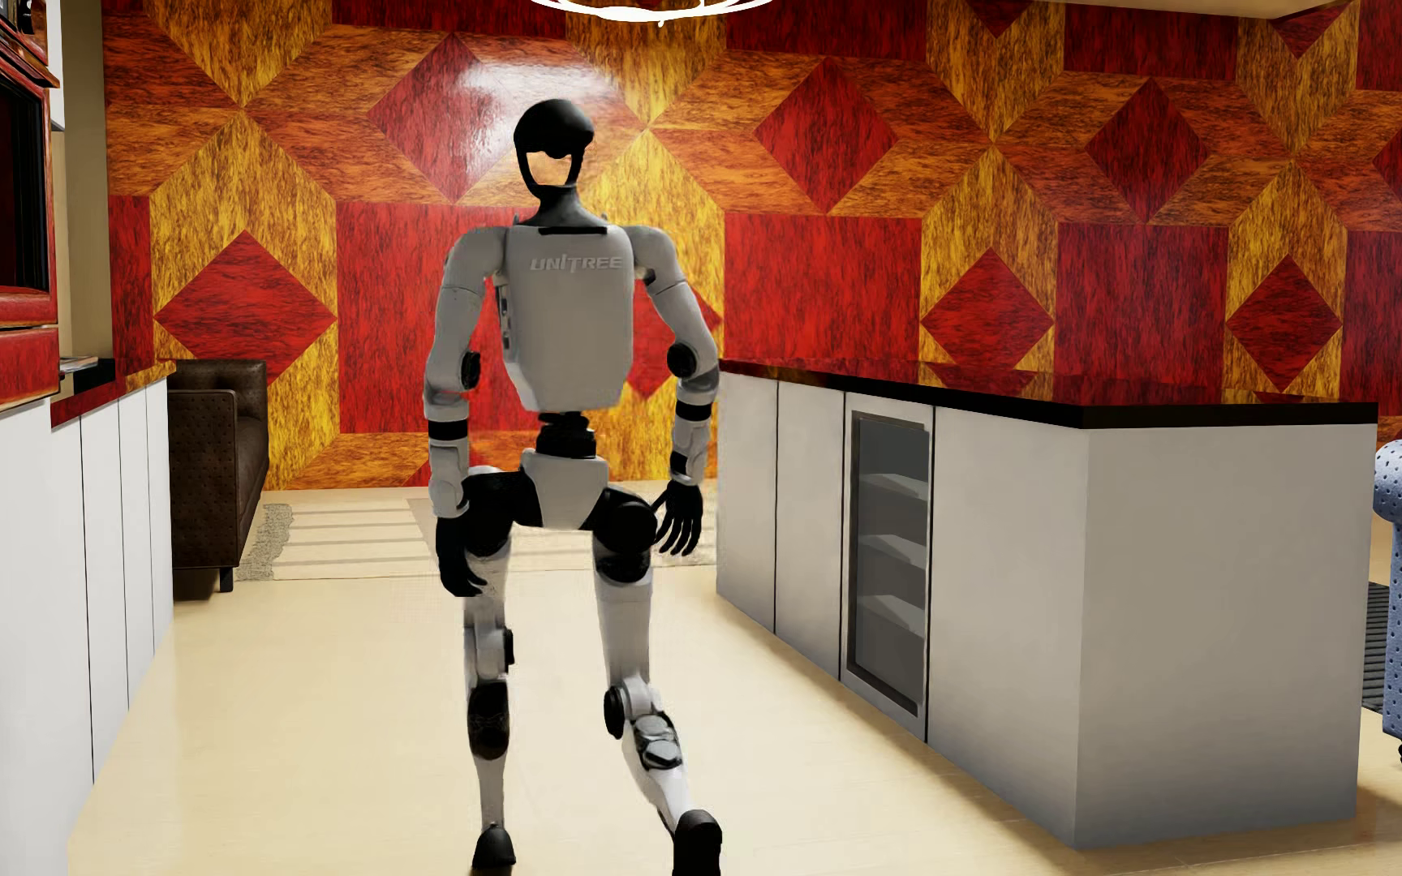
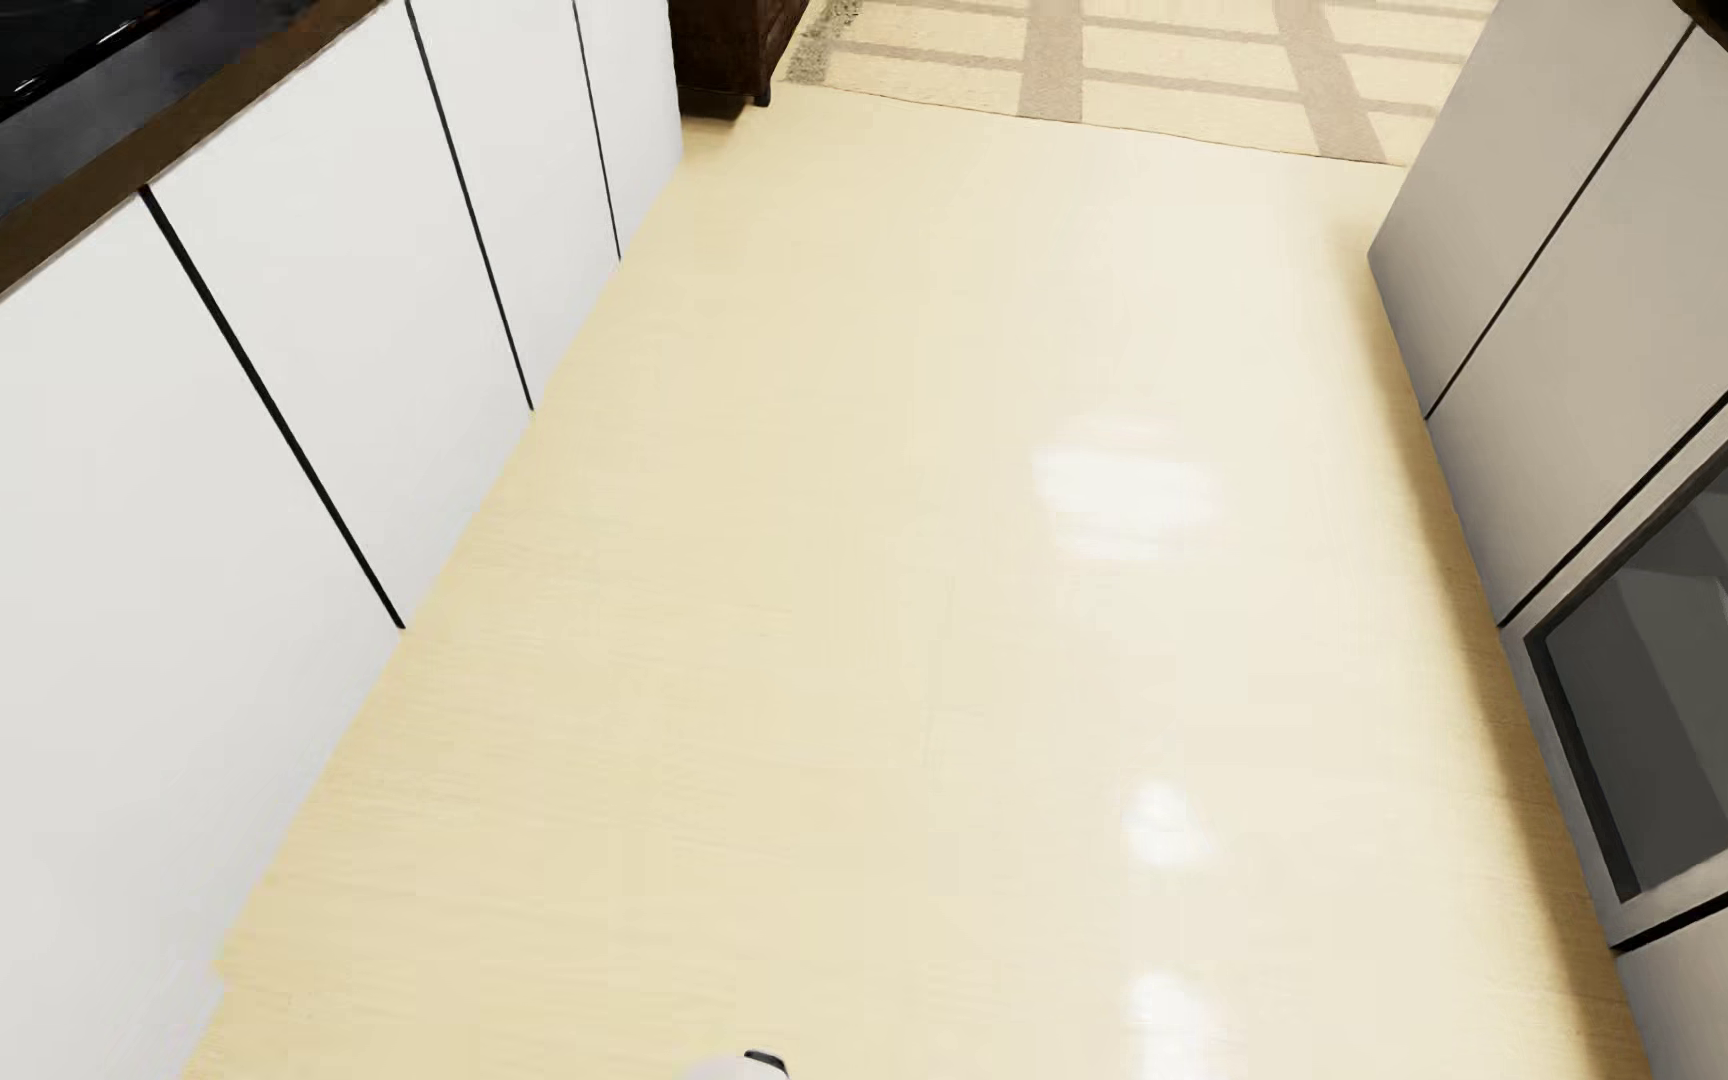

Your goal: Walk around the counter

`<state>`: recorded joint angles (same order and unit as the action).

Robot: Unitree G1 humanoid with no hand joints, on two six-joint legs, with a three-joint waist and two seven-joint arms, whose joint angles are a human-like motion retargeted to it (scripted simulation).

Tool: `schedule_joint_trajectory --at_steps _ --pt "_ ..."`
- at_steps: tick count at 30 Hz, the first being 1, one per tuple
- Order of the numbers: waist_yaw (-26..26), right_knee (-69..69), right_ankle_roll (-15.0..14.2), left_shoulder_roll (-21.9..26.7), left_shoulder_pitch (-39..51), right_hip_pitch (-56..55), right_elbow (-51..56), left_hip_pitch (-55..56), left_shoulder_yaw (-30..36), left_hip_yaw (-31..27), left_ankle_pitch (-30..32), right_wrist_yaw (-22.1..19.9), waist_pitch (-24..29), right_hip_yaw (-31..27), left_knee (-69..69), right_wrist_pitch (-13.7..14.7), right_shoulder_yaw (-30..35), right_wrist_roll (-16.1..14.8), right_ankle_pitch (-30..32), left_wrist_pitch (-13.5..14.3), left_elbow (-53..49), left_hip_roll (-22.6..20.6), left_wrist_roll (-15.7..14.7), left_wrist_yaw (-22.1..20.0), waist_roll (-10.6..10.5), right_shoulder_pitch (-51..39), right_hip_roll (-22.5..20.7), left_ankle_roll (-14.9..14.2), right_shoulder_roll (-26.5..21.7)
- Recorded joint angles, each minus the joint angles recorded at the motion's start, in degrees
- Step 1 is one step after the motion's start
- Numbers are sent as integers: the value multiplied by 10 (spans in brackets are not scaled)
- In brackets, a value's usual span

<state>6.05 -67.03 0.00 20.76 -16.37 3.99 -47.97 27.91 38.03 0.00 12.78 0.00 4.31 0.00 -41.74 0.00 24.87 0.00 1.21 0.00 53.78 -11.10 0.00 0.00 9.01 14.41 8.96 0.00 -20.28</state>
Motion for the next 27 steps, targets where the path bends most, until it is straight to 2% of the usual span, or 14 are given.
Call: schedule_joint_trajectory --at_steps 2,4,8,9,10,11,13,15,16,18,22,25,26,27 --pt "-55 -102 0 -1 19 -106 -10 -123 -23 0 -85 0 8 0 48 0 8 0 -125 0 -6 -12 0 0 -14 17 -6 0 1" --pt "-127 -36 0 13 39 -199 -20 -238 -26 0 -172 0 10 0 105 0 8 0 -169 0 -45 4 0 0 -43 33 -20 0 -2" --pt "-207 322 0 42 84 -298 -25 -422 -62 0 -338 0 5 0 180 0 -4 0 -112 0 -138 36 0 0 -58 55 -4 0 -6" --pt "-215 445 0 46 97 -314 -31 -447 -68 0 -352 0 -4 0 180 0 0 0 -40 0 -149 41 0 0 -57 58 3 0 -5" --pt "-228 484 0 46 106 -326 -38 -472 -75 0 -347 0 -7 0 175 0 1 0 -8 0 -150 53 0 0 -58 61 13 0 -5" --pt "-242 353 0 42 104 -339 -46 -497 -92 0 -320 0 -5 0 159 0 1 0 -99 0 -154 74 0 0 -62 64 14 0 -4" --pt "-249 228 0 23 79 -363 -81 -498 -104 0 -172 0 -20 0 60 0 10 0 -98 0 -130 114 0 0 -78 69 -8 0 2" --pt "-228 167 0 5 56 -315 -100 -415 -105 0 -3 0 -11 0 -168 0 2 0 -135 0 -77 132 0 0 -92 64 -63 0 7" --pt "-209 182 0 3 51 -265 -85 -350 -85 0 -10 0 0 0 -290 0 -7 0 -159 0 -61 133 0 0 -95 63 -93 0 9" --pt "-143 239 0 -9 36 -152 -47 -229 -71 0 -81 0 10 0 -374 0 -7 0 -173 0 -40 93 0 0 -72 51 -101 0 8" --pt "-28 362 0 -9 -16 56 57 -68 -38 0 -9 0 12 0 -13 0 -31 0 -197 0 -16 61 0 0 -38 27 -82 0 -6" --pt "19 361 0 -5 -33 131 86 -1 -23 0 -296 0 -1 0 150 0 -58 0 -234 0 -18 97 0 0 -45 -15 -72 0 -18" --pt "35 348 0 -1 -40 154 81 13 -18 0 -278 0 1 0 146 0 -69 0 -215 0 -19 102 0 0 -40 -21 -59 0 -17" --pt "43 321 0 0 -45 171 70 28 -16 0 -174 0 0 0 124 0 -79 0 -167 0 -15 95 0 0 -31 -18 -40 0 -13"
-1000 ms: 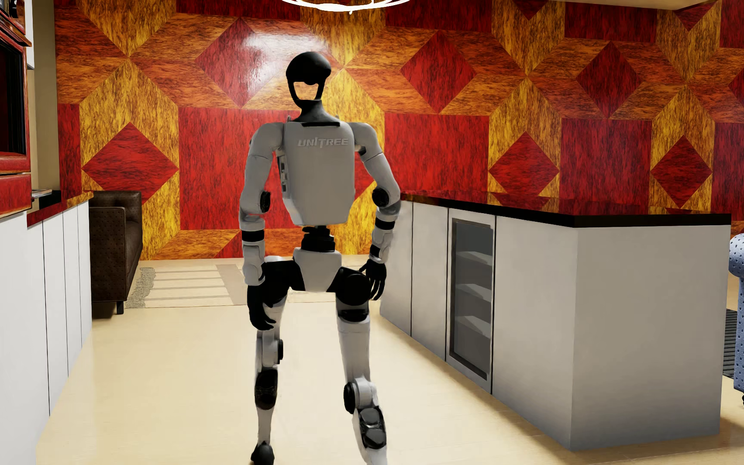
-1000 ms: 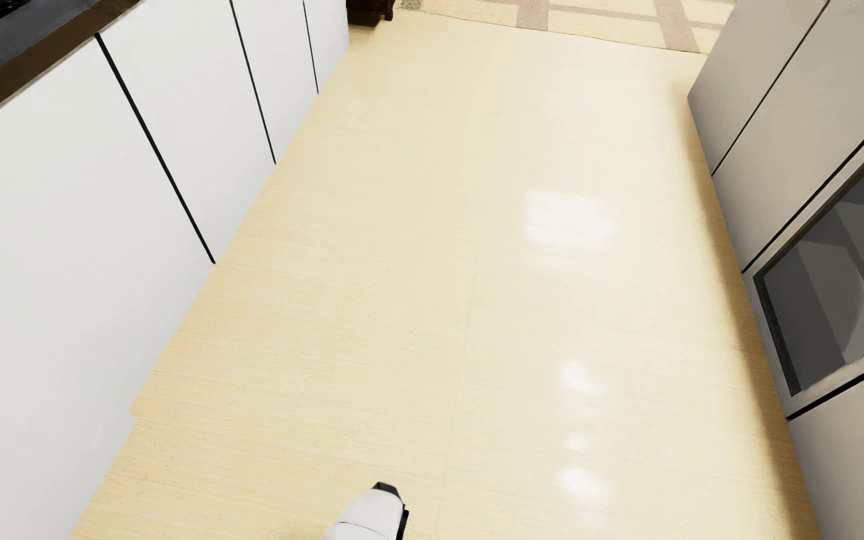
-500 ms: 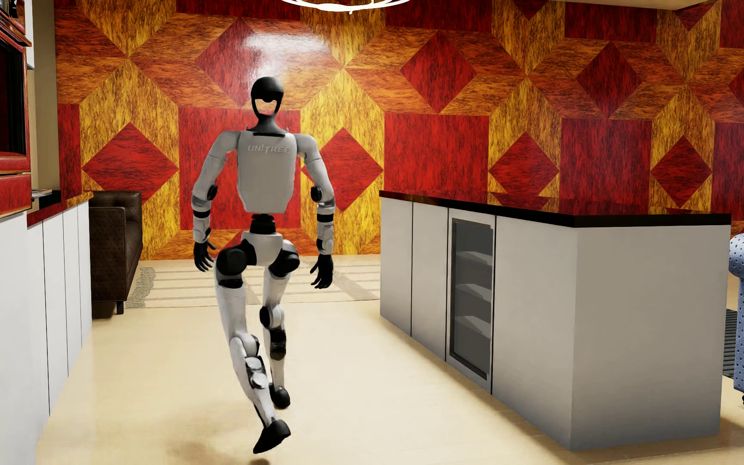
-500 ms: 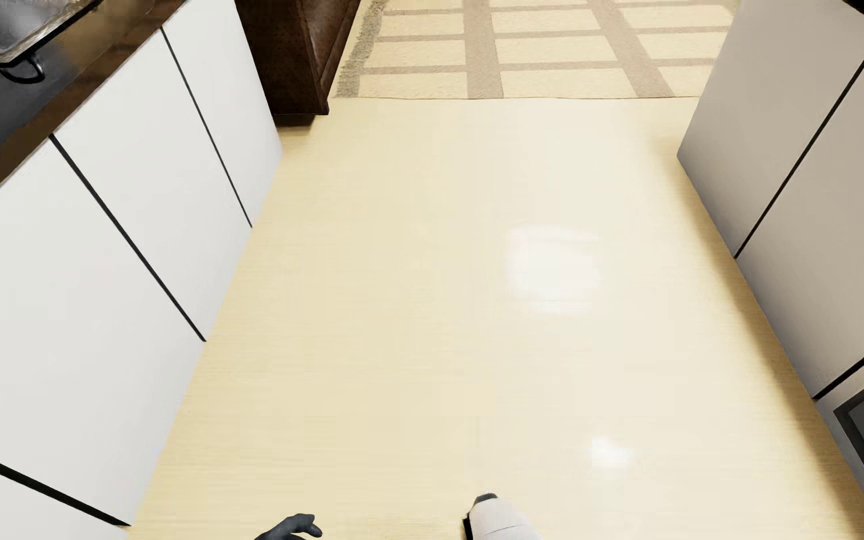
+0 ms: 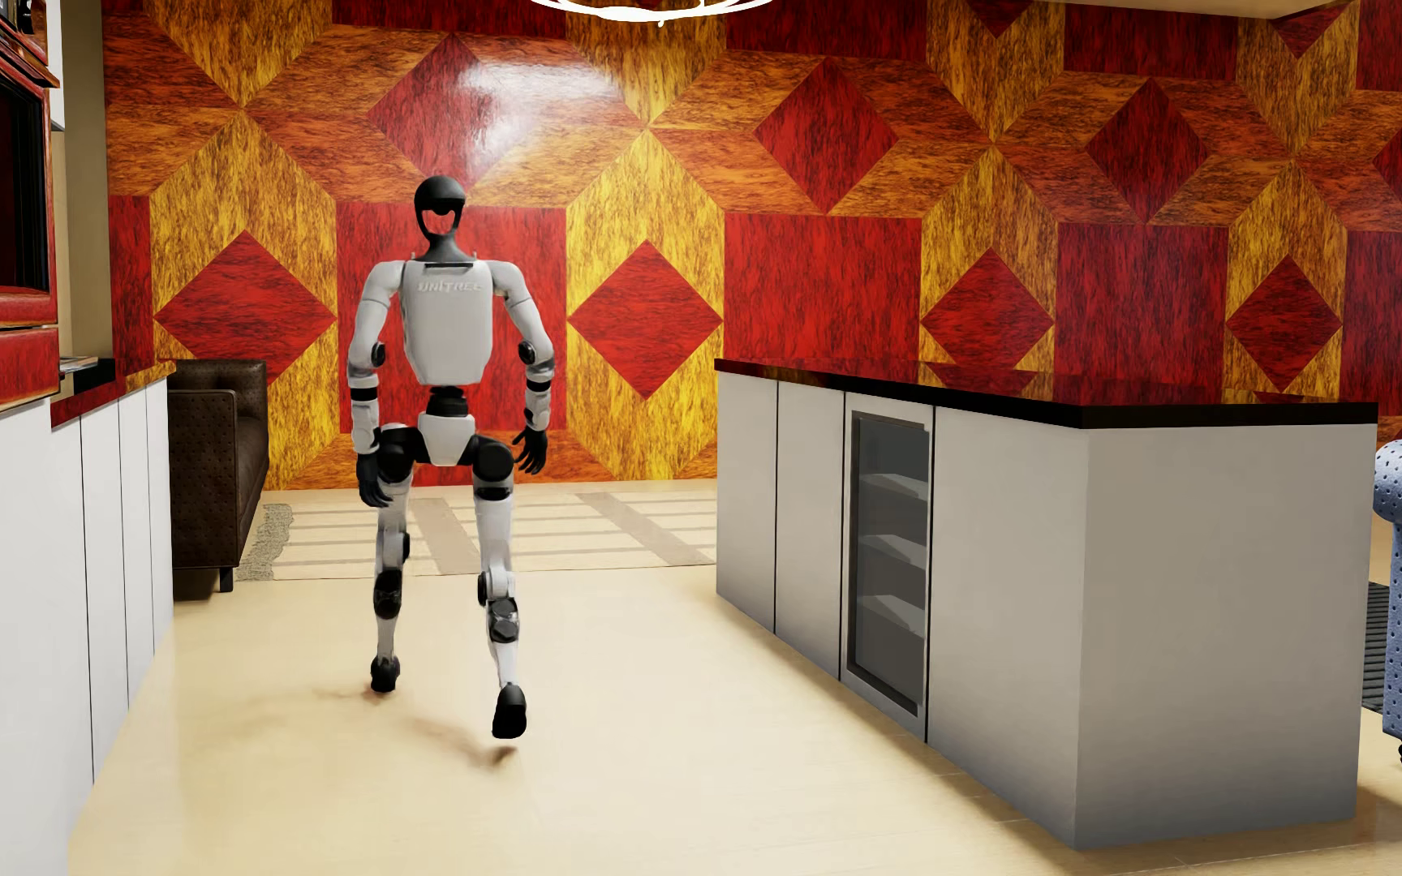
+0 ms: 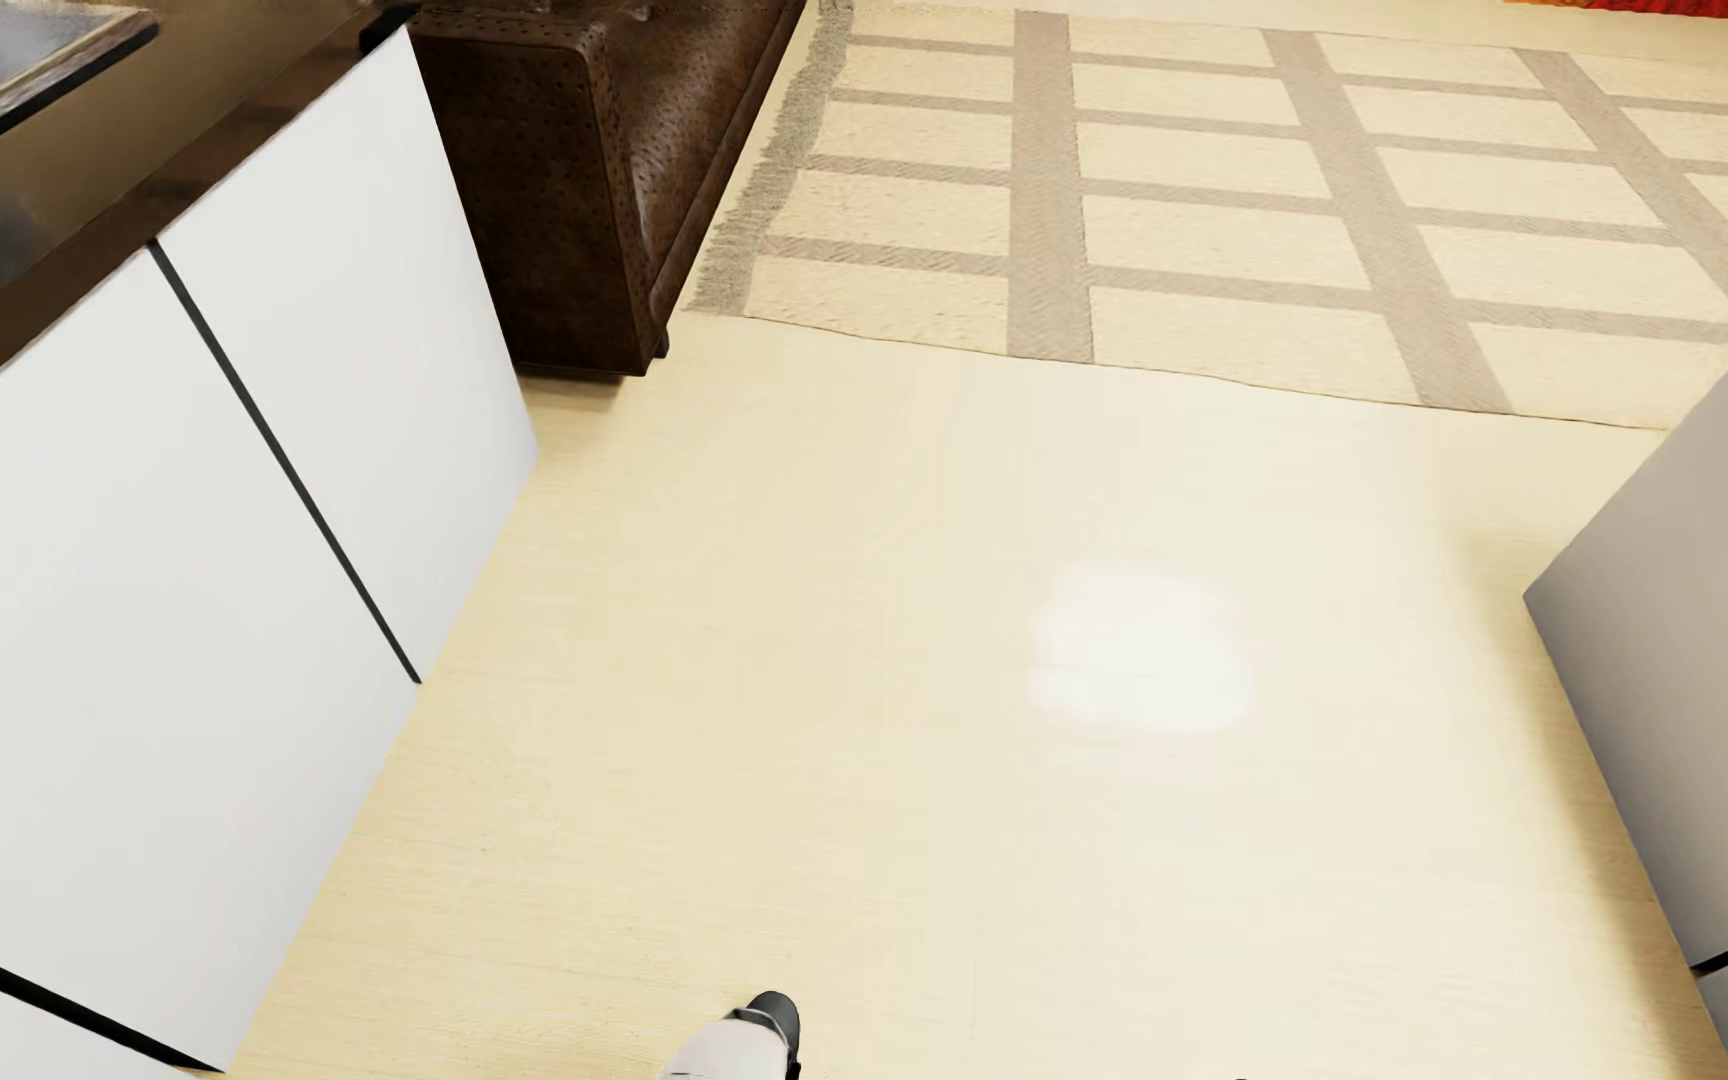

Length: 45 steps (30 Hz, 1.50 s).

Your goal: Walk around the counter

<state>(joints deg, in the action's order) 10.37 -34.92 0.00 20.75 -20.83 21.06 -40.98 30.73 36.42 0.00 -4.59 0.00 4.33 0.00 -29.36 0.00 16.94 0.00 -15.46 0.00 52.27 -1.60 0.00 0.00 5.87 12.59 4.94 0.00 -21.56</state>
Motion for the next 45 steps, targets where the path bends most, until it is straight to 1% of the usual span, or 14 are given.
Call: schedule_joint_trajectory --at_steps 3,6,11,13,14,16,19,22,25,29,33,37,42,45 --pt "-33 -267 0 3 8 -104 -61 -5 -14 0 178 0 -15 0 -118 0 26 0 215 0 31 -72 0 0 45 30 49 0 9" --pt "-122 -471 0 9 51 -294 -72 -170 -50 0 78 0 2 0 -62 0 65 0 41 0 20 -107 0 0 48 62 27 0 4" --pt "-271 -88 0 42 102 -468 -133 -451 -106 0 -172 0 -5 0 53 0 75 0 42 0 -133 -64 0 0 20 129 10 0 -16" --pt "-290 140 0 46 132 -488 -163 -495 -132 0 -196 0 -23 0 52 0 78 0 214 0 -164 -60 0 0 27 144 21 0 -18" --pt "-288 170 0 45 138 -506 -178 -512 -143 0 -169 0 -27 0 51 0 78 0 259 0 -171 -57 0 0 30 149 18 0 -18" --pt "-276 -59 0 31 122 -532 -208 -520 -164 0 -35 0 -21 0 -50 0 85 0 18 0 -152 -25 0 0 25 149 -4 0 -18" --pt "-237 -149 0 19 97 -466 -190 -357 -124 0 62 0 0 0 -464 0 104 0 -20 0 -34 8 0 0 29 110 -77 0 -11" --pt "-137 -30 0 18 46 -281 -72 -165 -65 0 71 0 4 0 -548 0 83 0 32 0 29 -19 0 0 61 81 -111 0 1" --pt "-42 60 0 10 -13 -132 21 -48 -42 0 196 0 -1 0 -224 0 71 0 91 0 31 -25 0 0 70 44 -79 0 4" --pt "4 63 0 -7 -36 -26 136 34 -47 0 -99 0 -20 0 30 0 43 0 198 0 28 19 0 0 43 21 -5 0 -21" --pt "-21 -133 0 10 1 -72 31 81 -58 0 160 0 -42 0 -121 0 43 0 434 0 51 -47 0 0 69 48 48 0 7" --pt "-122 -424 0 36 85 -316 -86 -189 -68 0 56 0 7 0 -62 0 98 0 21 0 17 -95 0 0 43 59 14 0 2" --pt "-266 7 0 66 189 -484 -138 -465 -127 0 -148 0 5 0 67 0 71 0 25 0 -96 -52 0 0 6 108 26 0 -27" --pt "-318 11 0 67 216 -532 -166 -543 -159 0 -120 0 2 0 23 0 56 0 20 0 -140 -7 0 0 -7 127 49 0 -32"
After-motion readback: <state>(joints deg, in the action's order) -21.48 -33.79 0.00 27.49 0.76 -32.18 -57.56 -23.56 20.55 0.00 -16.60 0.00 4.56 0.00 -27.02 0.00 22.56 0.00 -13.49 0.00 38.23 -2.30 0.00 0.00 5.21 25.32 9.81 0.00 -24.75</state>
